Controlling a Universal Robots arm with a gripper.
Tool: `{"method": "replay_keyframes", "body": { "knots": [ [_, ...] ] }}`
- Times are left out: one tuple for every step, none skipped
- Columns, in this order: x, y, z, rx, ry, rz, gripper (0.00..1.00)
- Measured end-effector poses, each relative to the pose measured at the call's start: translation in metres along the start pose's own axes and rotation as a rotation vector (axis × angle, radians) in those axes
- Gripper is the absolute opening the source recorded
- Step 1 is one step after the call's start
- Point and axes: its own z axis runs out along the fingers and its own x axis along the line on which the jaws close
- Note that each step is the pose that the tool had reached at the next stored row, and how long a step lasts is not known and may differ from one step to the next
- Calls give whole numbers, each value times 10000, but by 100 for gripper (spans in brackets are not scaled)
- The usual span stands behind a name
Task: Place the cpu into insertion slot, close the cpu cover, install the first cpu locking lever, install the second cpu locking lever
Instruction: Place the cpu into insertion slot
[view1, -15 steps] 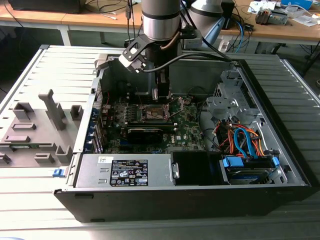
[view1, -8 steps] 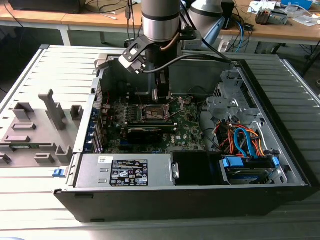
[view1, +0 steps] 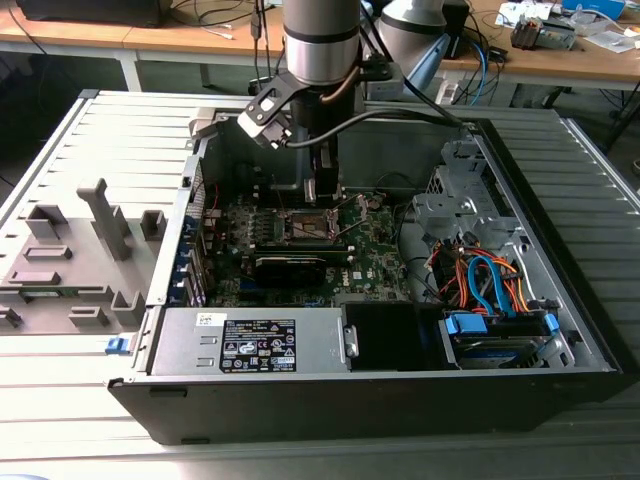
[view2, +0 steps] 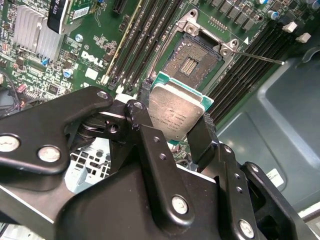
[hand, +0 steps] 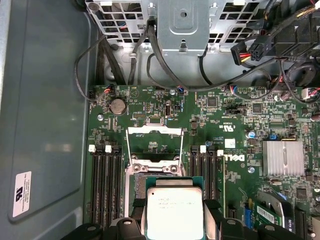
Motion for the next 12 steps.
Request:
{"method": "replay_keyframes", "body": {
  "knots": [
    [0, 0, 1, 0, 0, 0, 55],
    [0, 0, 3, 0, -1, 0, 55],
    [0, 0, 5, 0, 0, 0, 55],
    [0, -1, 13, 0, 0, -1, 55],
    [0, -2, 21, 0, 0, 0, 55],
    [0, -2, 22, 1, 0, 0, 55],
    [0, -2, 23, 0, 0, 0, 55],
    [0, -2, 26, 0, 0, -1, 55],
    [0, -3, 28, 0, 1, 0, 55],
    [0, -3, 30, 0, 0, 0, 55],
    [0, -3, 31, 0, 0, 0, 55],
    [0, -3, 32, 0, 0, 0, 55]
  ]
}}
